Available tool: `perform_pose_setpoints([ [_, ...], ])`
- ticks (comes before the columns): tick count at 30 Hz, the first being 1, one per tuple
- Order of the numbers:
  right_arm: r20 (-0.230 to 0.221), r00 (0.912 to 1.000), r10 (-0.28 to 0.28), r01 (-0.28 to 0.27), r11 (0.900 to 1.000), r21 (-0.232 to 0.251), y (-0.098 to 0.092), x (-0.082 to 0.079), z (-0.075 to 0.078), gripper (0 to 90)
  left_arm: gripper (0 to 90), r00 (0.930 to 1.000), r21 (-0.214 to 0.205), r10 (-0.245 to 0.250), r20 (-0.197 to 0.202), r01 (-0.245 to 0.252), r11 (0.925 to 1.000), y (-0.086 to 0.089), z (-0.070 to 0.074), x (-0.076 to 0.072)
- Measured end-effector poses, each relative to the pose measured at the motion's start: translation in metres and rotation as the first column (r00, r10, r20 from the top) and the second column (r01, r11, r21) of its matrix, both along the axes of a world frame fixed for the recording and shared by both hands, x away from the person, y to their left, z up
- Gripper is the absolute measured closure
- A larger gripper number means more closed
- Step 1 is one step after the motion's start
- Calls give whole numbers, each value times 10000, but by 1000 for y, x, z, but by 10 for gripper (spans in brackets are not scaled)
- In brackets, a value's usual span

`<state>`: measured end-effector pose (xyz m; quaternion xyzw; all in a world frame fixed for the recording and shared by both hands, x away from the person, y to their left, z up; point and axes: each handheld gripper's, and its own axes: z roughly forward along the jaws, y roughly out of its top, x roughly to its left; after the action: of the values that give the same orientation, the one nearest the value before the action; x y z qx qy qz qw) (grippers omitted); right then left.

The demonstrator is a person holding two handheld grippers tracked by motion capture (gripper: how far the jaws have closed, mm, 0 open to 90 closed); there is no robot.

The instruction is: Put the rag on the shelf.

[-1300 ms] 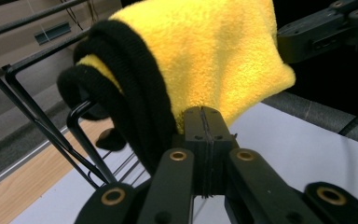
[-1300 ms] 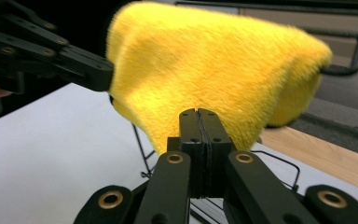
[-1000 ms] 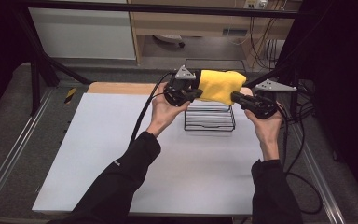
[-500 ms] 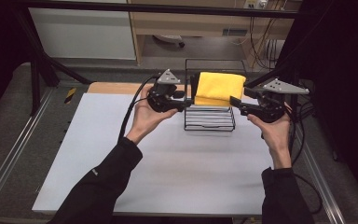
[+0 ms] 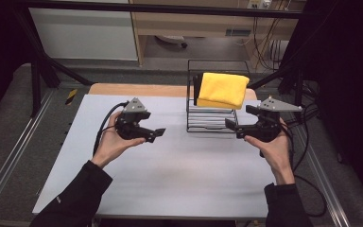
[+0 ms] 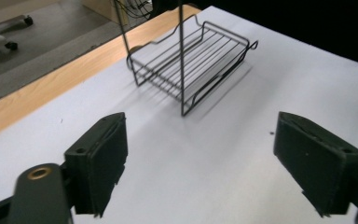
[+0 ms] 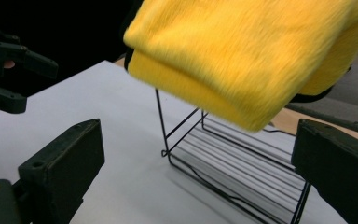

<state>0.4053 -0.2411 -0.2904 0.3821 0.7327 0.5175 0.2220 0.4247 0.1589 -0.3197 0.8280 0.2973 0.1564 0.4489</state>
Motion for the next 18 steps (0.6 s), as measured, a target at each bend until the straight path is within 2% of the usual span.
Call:
perform_pose_setpoints([
  [3, -196, 9998, 81, -80, 9999, 68, 3, -4, -14, 21, 115, 9997, -95, 232, -127, -233, 9997, 16, -16, -8],
  [6, -349, 9992, 189, -184, 9997, 143, 4, -7, -30, 18, 100, 9985, -3, 471, -265, -471, 9989, 32, -33, -14],
  [9, -692, 9973, 234, -217, 9995, 243, 3, -10, -48, 8, 83, 9967, 137, 749, -314, -745, 9971, 47, -49, -21],
  [18, -1786, 9814, 701, -702, 9975, 60, -9, -22, -105, 7, 77, 9869, 185, 1497, -607, -1488, 9887, 89, -90, -35],
])
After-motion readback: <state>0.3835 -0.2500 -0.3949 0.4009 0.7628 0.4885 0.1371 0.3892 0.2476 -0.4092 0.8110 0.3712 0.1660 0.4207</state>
